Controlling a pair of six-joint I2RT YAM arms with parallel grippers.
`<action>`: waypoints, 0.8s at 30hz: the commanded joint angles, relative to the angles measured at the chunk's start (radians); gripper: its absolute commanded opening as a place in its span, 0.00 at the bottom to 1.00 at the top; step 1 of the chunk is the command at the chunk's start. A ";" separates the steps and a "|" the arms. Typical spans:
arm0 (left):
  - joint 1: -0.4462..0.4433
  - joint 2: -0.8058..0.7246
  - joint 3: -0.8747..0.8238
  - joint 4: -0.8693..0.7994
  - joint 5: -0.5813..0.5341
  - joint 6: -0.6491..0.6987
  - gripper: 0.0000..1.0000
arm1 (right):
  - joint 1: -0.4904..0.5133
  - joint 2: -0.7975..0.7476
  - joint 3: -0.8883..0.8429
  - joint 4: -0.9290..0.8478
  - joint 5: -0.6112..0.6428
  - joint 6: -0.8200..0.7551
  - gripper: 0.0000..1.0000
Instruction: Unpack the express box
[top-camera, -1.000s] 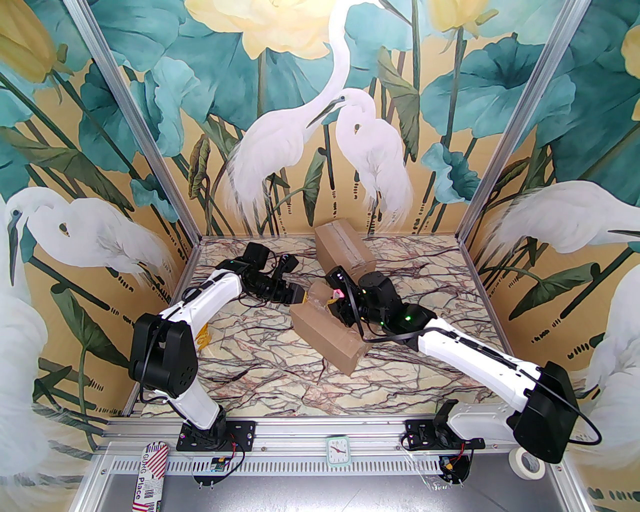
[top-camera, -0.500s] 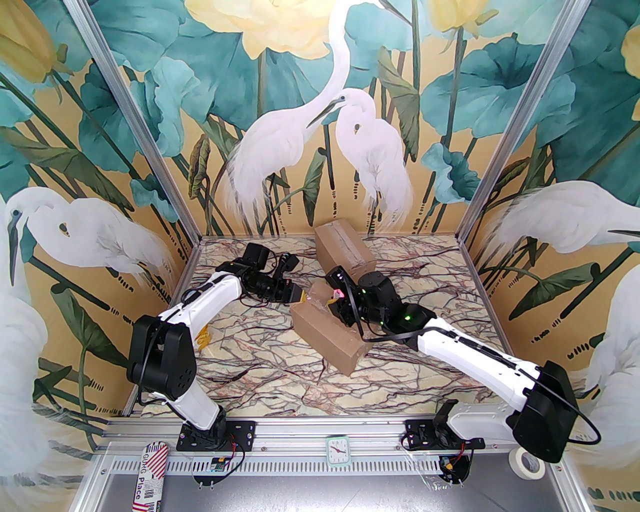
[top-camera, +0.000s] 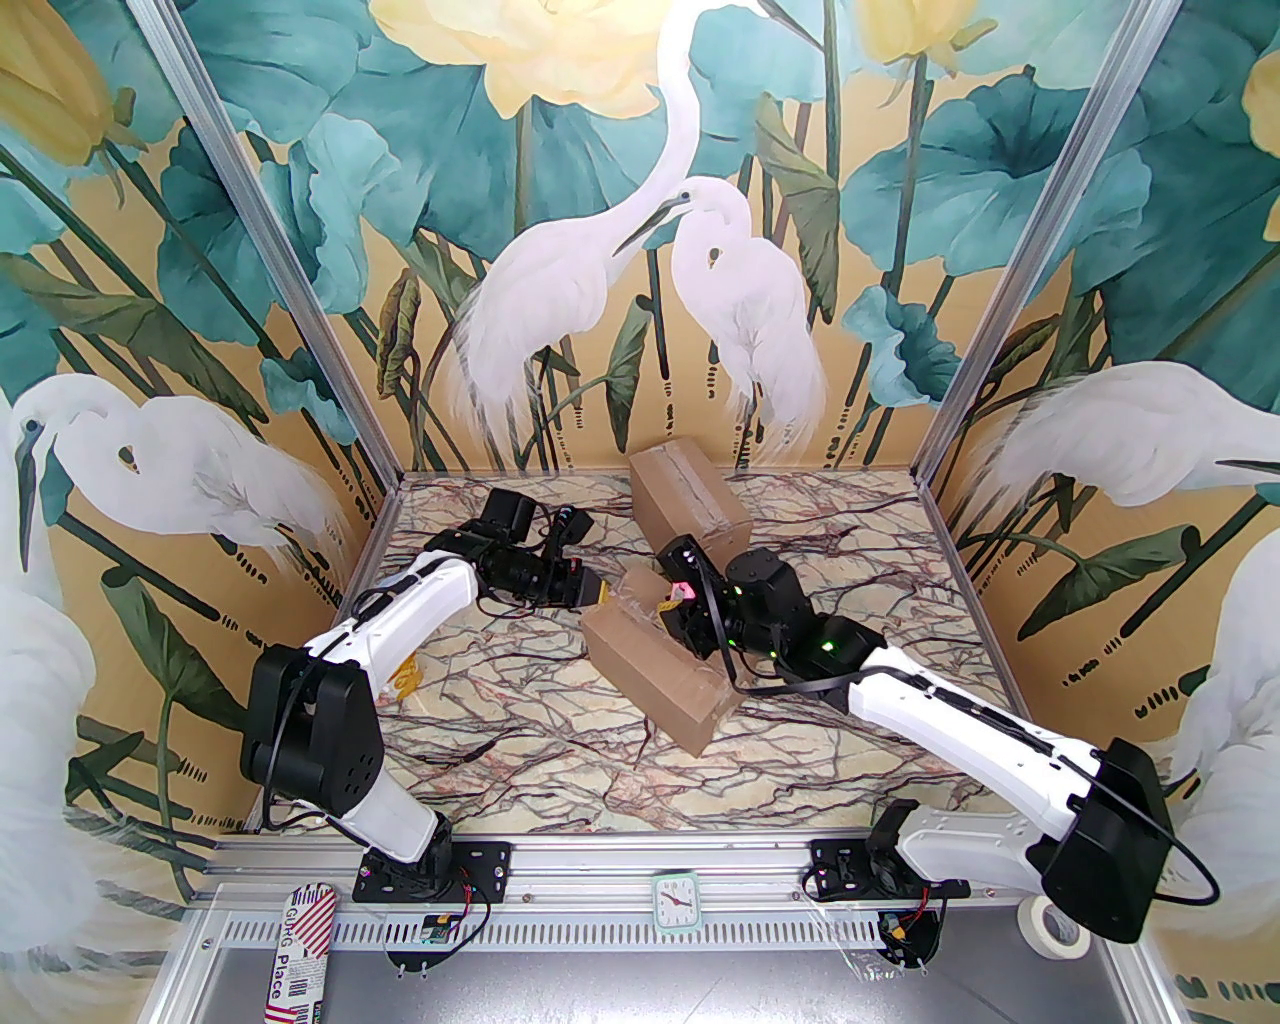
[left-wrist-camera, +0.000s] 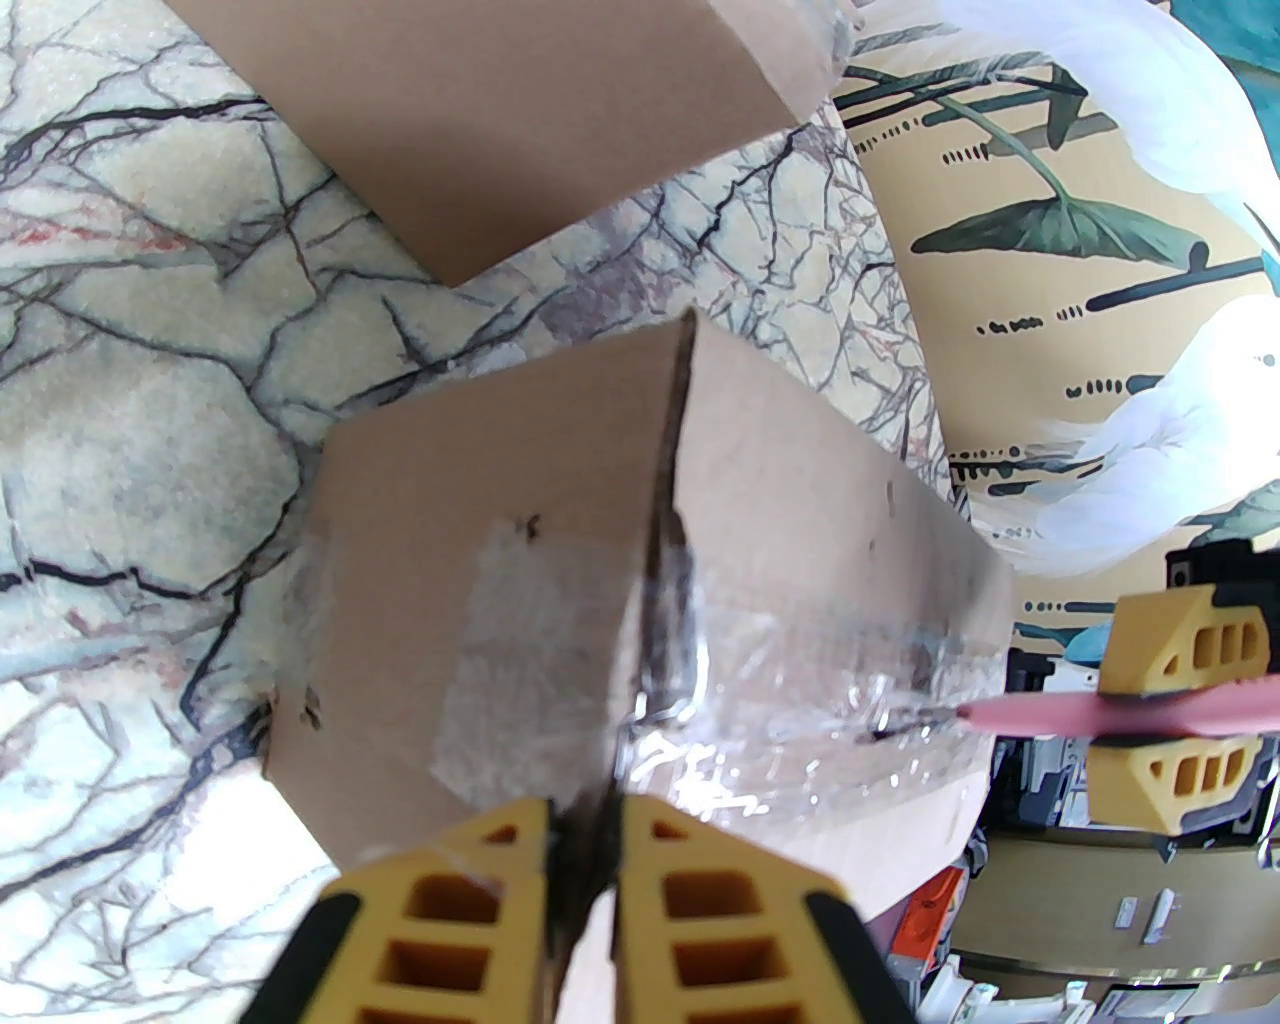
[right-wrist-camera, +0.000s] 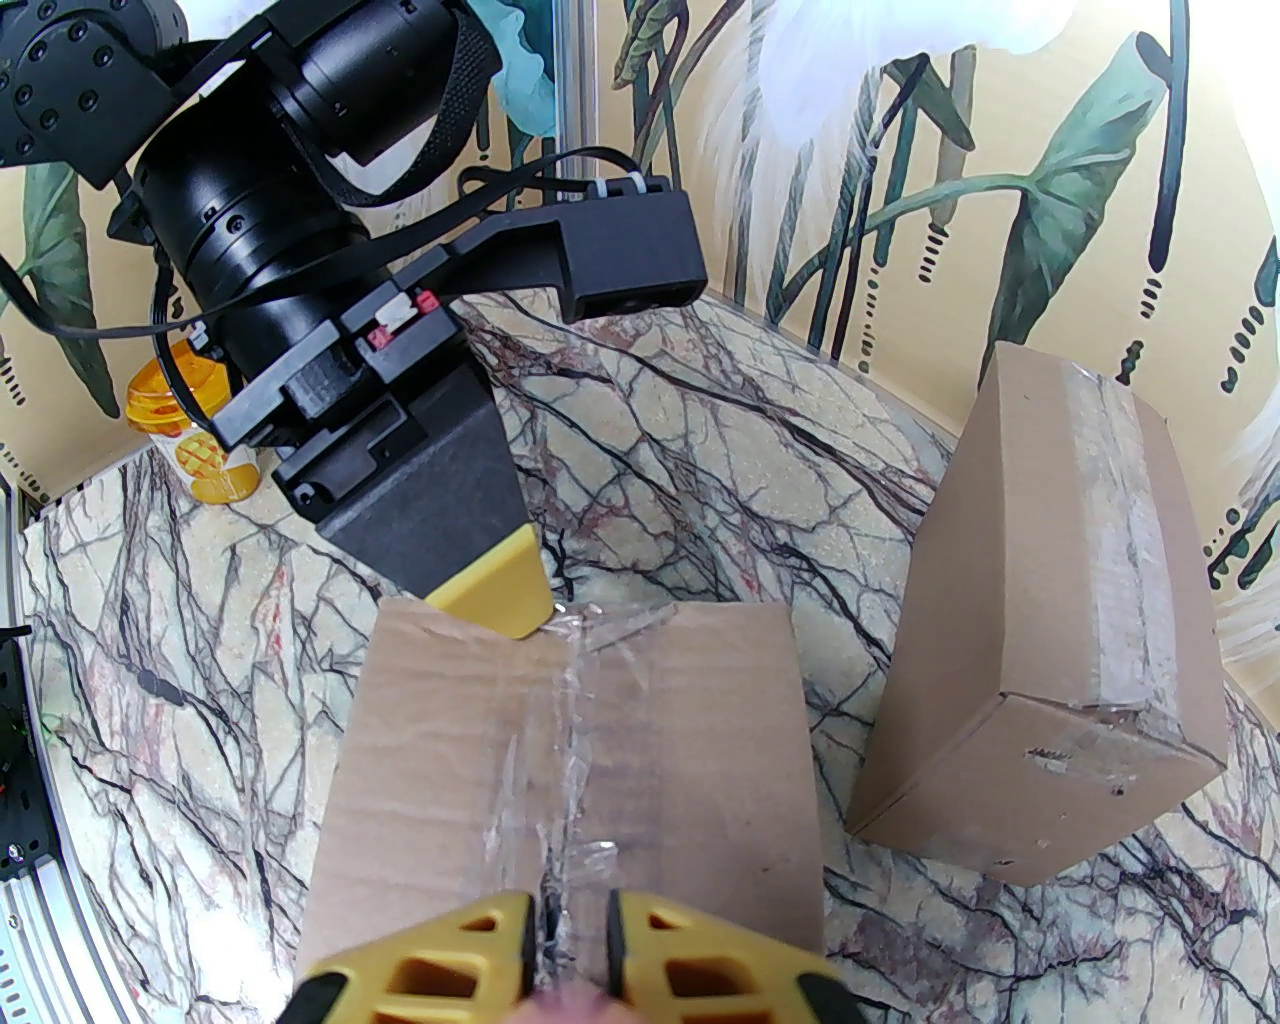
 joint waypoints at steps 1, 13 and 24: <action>0.061 0.012 -0.041 -0.005 -0.210 -0.028 0.00 | 0.003 -0.068 -0.027 -0.126 0.013 0.027 0.00; 0.059 -0.068 -0.077 -0.007 -0.182 -0.036 0.00 | 0.002 -0.020 0.028 -0.038 -0.018 0.040 0.00; 0.011 -0.105 -0.018 -0.006 -0.013 0.032 0.44 | 0.003 0.049 0.107 -0.007 -0.038 0.051 0.00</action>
